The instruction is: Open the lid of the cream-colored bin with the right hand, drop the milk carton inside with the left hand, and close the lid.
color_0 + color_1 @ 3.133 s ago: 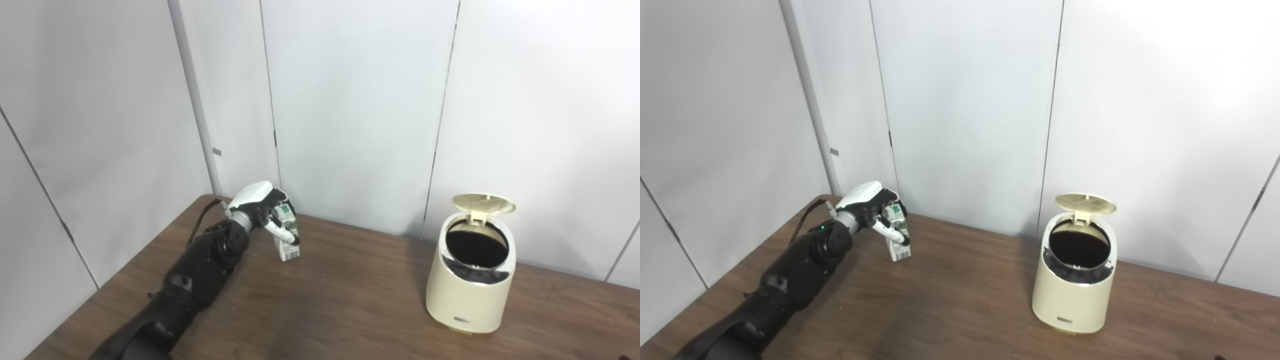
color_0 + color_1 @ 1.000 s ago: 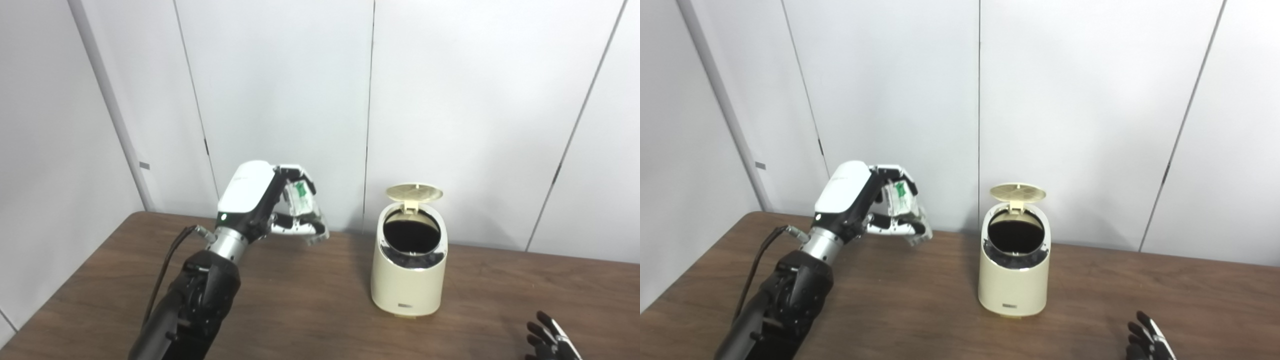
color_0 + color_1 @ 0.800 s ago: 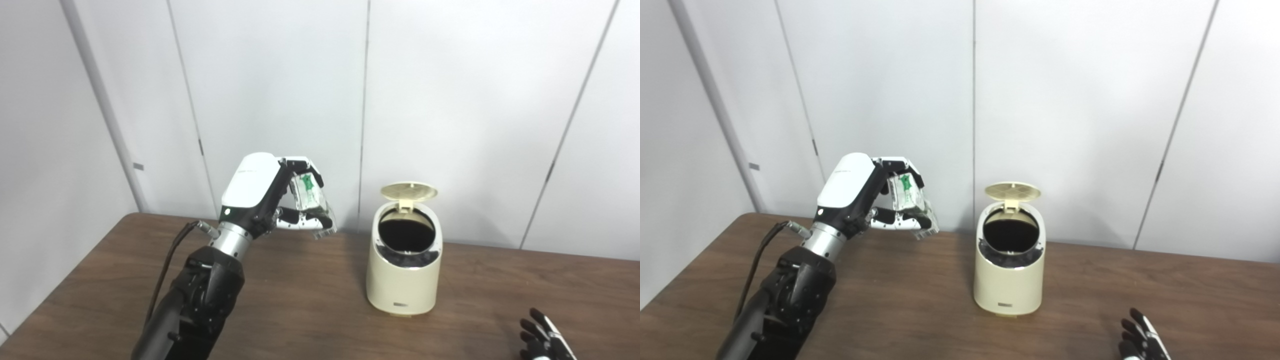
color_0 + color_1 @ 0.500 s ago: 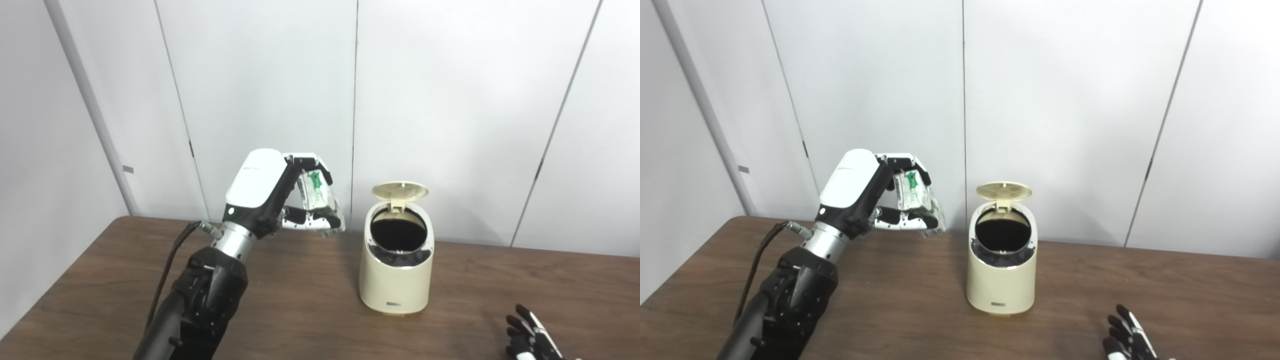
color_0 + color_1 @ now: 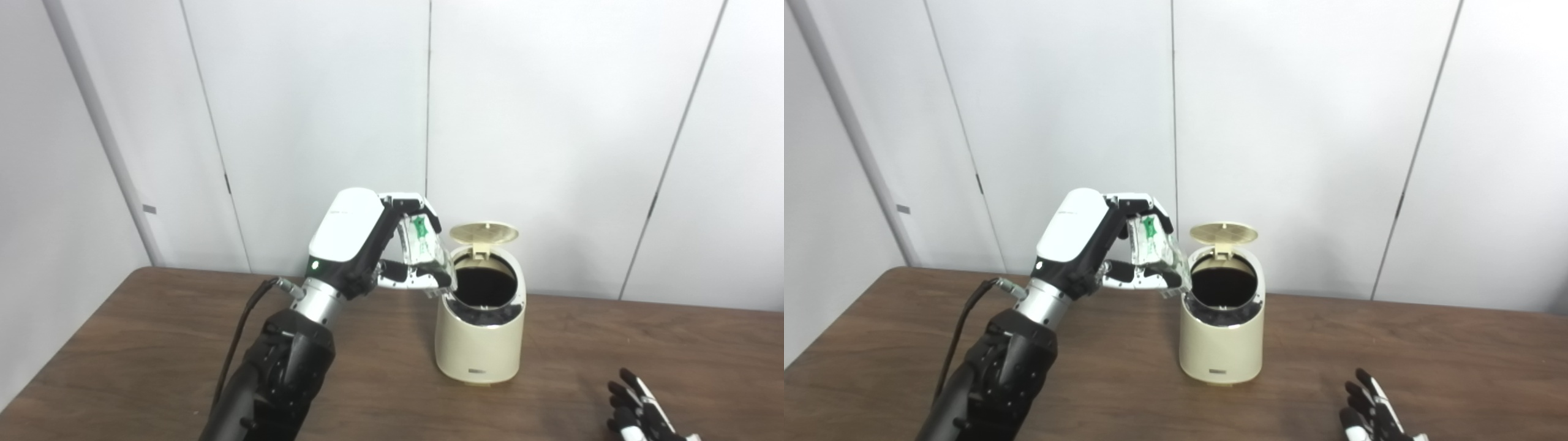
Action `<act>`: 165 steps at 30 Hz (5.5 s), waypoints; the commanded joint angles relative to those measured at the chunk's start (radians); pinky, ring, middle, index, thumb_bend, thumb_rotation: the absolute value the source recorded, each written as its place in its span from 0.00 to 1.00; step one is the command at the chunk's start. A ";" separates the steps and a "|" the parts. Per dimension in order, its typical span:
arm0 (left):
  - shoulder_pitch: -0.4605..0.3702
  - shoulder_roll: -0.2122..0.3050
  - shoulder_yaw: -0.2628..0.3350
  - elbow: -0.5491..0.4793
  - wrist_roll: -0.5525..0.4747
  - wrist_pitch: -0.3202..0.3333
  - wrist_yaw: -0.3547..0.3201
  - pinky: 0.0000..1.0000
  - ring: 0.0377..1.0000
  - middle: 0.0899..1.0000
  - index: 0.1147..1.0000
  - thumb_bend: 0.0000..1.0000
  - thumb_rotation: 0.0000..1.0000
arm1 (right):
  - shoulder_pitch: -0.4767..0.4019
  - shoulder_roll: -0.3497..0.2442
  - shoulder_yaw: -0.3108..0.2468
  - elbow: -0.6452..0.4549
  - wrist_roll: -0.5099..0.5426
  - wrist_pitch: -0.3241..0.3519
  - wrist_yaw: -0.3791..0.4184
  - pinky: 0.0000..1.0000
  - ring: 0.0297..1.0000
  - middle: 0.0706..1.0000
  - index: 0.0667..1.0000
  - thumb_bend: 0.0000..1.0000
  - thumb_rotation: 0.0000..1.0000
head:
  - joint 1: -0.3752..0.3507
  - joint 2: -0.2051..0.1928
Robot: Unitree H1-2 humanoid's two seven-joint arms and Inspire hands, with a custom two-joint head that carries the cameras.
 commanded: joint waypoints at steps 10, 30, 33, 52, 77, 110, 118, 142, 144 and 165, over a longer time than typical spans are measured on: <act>-0.077 -0.038 -0.012 0.126 0.016 -0.129 0.141 0.39 0.40 0.47 0.43 0.48 0.00 | -0.034 0.009 -0.001 -0.042 -0.008 0.001 -0.023 0.80 0.89 0.89 0.94 0.51 0.88 | -0.002 -0.015; -0.147 -0.077 -0.043 0.397 0.073 -0.259 0.427 0.40 0.42 0.48 0.41 0.48 0.00 | -0.040 0.000 0.017 0.006 -0.044 -0.037 -0.042 0.76 0.87 0.88 0.93 0.52 0.87 | -0.031 -0.064; -0.155 -0.087 -0.047 0.410 0.070 -0.261 0.441 0.41 0.41 0.50 0.42 0.47 0.00 | -0.042 0.004 0.016 0.007 -0.040 -0.034 -0.044 0.76 0.87 0.88 0.93 0.53 0.87 | -0.042 -0.066; -0.136 -0.136 -0.078 0.458 0.060 -0.275 0.490 0.34 0.39 0.46 0.42 0.47 0.00 | -0.030 0.003 0.012 -0.014 -0.037 -0.018 -0.044 0.78 0.88 0.89 0.94 0.54 0.88 | -0.052 -0.052; -0.132 -0.041 -0.169 0.455 0.233 -0.241 0.526 0.36 0.47 0.47 0.42 0.48 0.00 | -0.035 0.008 0.007 -0.022 -0.020 -0.017 -0.042 0.81 0.89 0.90 0.94 0.52 0.87 | -0.045 -0.047; -0.113 -0.039 -0.167 0.354 0.220 -0.117 0.337 0.55 0.63 0.64 0.62 0.99 0.02 | -0.041 -0.006 0.000 -0.004 -0.008 -0.024 -0.036 0.82 0.88 0.87 0.94 0.49 0.87 | -0.040 -0.040; -0.097 -0.069 -0.106 0.371 0.073 -0.258 0.440 0.39 0.40 0.48 0.43 0.48 0.00 | -0.040 -0.009 0.001 0.000 -0.003 -0.031 -0.038 0.82 0.89 0.87 0.94 0.51 0.88 | -0.043 -0.039; 0.246 -0.221 0.211 -0.195 -0.568 0.284 0.100 0.46 0.52 0.45 0.43 0.51 0.00 | -0.110 -0.072 0.025 -0.046 -0.111 -0.056 -0.039 0.74 0.87 0.89 0.92 0.52 0.92 | -0.052 -0.016; 0.278 -0.222 0.222 -0.201 -0.609 0.305 0.082 0.47 0.54 0.56 0.43 0.51 0.05 | -0.134 -0.078 0.026 -0.054 -0.116 -0.046 -0.035 0.74 0.87 0.89 0.91 0.53 0.92 | -0.054 -0.014; 0.557 -0.165 0.187 -0.056 -0.712 0.172 -0.002 1.00 0.99 0.99 1.00 0.54 0.88 | -0.440 -0.108 0.075 -0.109 -0.236 0.138 0.049 0.72 0.83 0.90 0.89 0.58 0.94 | -0.063 -0.003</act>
